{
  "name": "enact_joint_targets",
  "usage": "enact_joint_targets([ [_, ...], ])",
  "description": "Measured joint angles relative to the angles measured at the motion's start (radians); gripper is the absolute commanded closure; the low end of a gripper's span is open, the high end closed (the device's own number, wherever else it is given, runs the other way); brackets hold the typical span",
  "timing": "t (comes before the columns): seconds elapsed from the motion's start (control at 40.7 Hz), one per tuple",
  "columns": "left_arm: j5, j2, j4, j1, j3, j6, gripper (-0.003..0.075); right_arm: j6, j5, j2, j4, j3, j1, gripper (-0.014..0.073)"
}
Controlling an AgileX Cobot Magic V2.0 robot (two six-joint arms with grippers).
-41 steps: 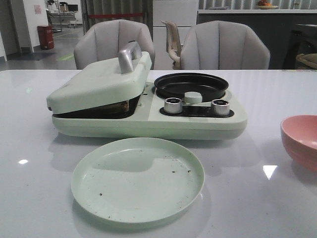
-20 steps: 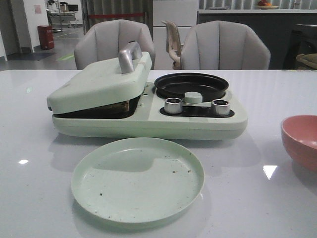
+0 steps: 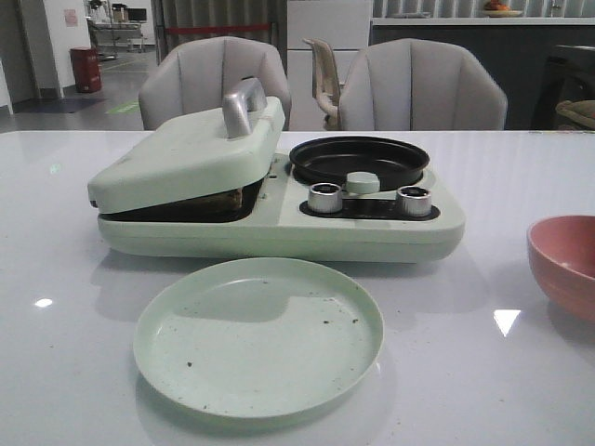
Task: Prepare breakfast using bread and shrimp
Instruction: 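Grasp the rim of the pink bowl with the right gripper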
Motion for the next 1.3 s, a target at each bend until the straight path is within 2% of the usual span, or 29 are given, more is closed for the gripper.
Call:
enact_joint_targets([
  [0.246, 0.0, 0.0, 0.0, 0.0, 0.0, 0.0, 0.0619, 0.0, -0.073, 0.154, 0.002, -0.054, 0.0, 0.0159],
  [0.32, 0.0, 0.0, 0.0, 0.0, 0.0, 0.0, 0.0619, 0.0, -0.086, 0.184, 0.002, -0.061, 0.0, 0.0207],
  [0.565, 0.0, 0.0, 0.0, 0.0, 0.0, 0.0, 0.0619, 0.0, -0.098, 0.215, 0.004, -0.063, 0.0, 0.0465],
  [0.738, 0.0, 0.0, 0.0, 0.0, 0.0, 0.0, 0.0619, 0.0, -0.096, 0.215, 0.009, -0.067, 0.0, 0.0557],
  [1.082, 0.0, 0.0, 0.0, 0.0, 0.0, 0.0, 0.0619, -0.026, -0.094, 0.204, 0.015, -0.067, 0.0, 0.0559],
  [1.303, 0.0, 0.0, 0.0, 0.0, 0.0, 0.0, 0.0619, -0.038, -0.089, 0.1, 0.014, -0.075, 0.0, 0.0559],
])
